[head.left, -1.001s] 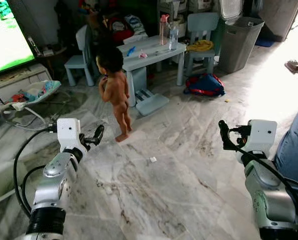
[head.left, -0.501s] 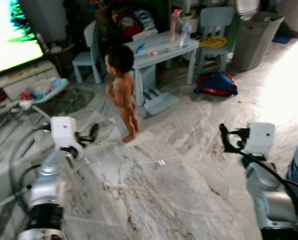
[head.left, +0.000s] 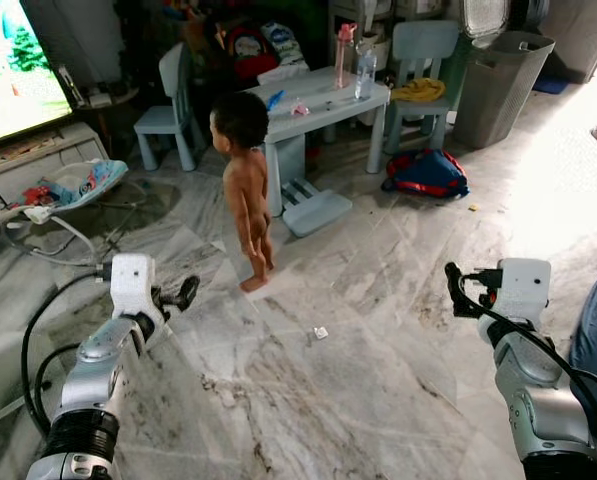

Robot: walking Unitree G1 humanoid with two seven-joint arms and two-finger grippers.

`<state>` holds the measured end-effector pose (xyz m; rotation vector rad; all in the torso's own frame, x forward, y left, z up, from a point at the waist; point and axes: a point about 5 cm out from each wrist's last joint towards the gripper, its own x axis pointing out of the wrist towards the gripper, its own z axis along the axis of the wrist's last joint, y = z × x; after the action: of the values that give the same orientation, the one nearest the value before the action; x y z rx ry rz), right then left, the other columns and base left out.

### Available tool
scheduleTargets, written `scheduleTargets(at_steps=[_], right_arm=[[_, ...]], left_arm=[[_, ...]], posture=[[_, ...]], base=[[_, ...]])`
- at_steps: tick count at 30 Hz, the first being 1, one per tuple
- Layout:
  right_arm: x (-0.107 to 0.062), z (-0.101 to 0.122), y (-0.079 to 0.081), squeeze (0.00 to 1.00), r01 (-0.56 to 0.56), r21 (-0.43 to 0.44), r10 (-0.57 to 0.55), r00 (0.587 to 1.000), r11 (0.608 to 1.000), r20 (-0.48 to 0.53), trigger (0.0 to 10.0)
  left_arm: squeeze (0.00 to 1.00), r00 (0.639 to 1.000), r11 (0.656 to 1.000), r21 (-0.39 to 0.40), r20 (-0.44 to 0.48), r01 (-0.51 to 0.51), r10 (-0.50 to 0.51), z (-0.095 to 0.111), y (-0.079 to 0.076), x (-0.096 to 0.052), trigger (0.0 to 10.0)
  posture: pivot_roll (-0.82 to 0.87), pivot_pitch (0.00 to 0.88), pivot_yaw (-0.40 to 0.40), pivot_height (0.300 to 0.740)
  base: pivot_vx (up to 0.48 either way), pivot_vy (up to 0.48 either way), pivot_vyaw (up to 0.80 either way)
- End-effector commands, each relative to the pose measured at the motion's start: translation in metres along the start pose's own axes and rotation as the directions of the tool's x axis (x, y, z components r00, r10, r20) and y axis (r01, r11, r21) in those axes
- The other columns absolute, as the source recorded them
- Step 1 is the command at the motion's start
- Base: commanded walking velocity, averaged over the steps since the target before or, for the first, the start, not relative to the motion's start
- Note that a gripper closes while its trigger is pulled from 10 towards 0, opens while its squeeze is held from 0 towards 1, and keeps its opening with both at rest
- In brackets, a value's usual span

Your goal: Hang keys on a hook

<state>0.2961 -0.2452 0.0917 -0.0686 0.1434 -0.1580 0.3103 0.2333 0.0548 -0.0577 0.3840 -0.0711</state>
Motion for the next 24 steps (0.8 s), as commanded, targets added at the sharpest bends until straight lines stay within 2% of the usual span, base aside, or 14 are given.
scheduleTargets(at_steps=[1, 6, 8, 13, 17, 18, 22, 24], right_arm=[[0.008, -0.001, 0.000, 0.00, 0.001, -0.001, -0.001, 1.000, 1.000, -0.002, 10.0], [0.017, -0.021, -0.002, 0.00, 0.029, 0.020, -0.027, 0.996, 0.999, -0.087, 10.0], [0.018, -0.028, -0.003, 0.00, 0.042, 0.029, -0.039, 0.992, 0.999, -0.120, 10.0], [0.019, -0.044, 0.000, 0.00, 0.051, 0.064, -0.037, 0.980, 0.997, -0.198, 10.0], [0.013, -0.066, 0.010, 0.00, 0.023, 0.067, -0.002, 0.956, 0.998, -0.292, 10.0], [0.007, -0.078, 0.013, 0.00, 0.020, 0.067, 0.004, 0.941, 0.998, -0.337, 10.0], [-0.004, -0.096, 0.016, 0.00, 0.013, 0.062, 0.013, 0.913, 0.998, -0.408, 10.0], [-0.018, -0.115, 0.017, 0.00, 0.028, 0.069, 0.008, 0.877, 0.997, -0.480, 10.0]], left_arm=[[0.00, 1.000, 1.000, 0.020, -0.014, -0.003, 0.003, 0.002, 0.006, 0.004, 10.0], [0.00, 0.995, 0.999, 0.032, -0.095, -0.028, 0.031, -0.014, 0.012, 0.006, 10.0], [0.00, 0.992, 0.999, 0.013, -0.121, -0.043, 0.044, -0.019, 0.014, 0.006, 10.0], [0.00, 0.981, 0.998, 0.051, -0.189, -0.041, 0.050, -0.031, 0.013, 0.005, 10.0], [0.00, 0.955, 0.996, 0.074, -0.287, -0.048, 0.067, -0.056, 0.011, -0.002, 10.0], [0.00, 0.937, 0.996, 0.066, -0.339, -0.064, 0.082, -0.070, 0.011, -0.007, 10.0], [0.00, 0.901, 0.996, 0.062, -0.425, -0.071, 0.091, -0.098, 0.009, -0.021, 10.0], [0.00, 0.867, 0.997, 0.065, -0.493, -0.050, 0.075, -0.120, 0.003, -0.033, 10.0]], posture=[[-0.03, 0.000, 0.036, 0.740], [-0.04, 0.000, 0.033, 0.740], [-0.04, 0.000, 0.032, 0.740], [-0.04, 0.000, 0.031, 0.740], [-0.05, 0.000, 0.034, 0.740], [-0.06, 0.000, 0.034, 0.740], [-0.07, 0.000, 0.034, 0.740], [-0.07, 0.000, 0.031, 0.740]], base=[[0.000, 0.000, 0.00], [0.000, 0.000, 0.00], [0.000, 0.000, 0.00], [0.000, 0.000, 0.00], [0.000, 0.000, 0.00], [0.000, 0.000, 0.00], [0.000, 0.000, 0.00], [0.000, 0.000, 0.00]])
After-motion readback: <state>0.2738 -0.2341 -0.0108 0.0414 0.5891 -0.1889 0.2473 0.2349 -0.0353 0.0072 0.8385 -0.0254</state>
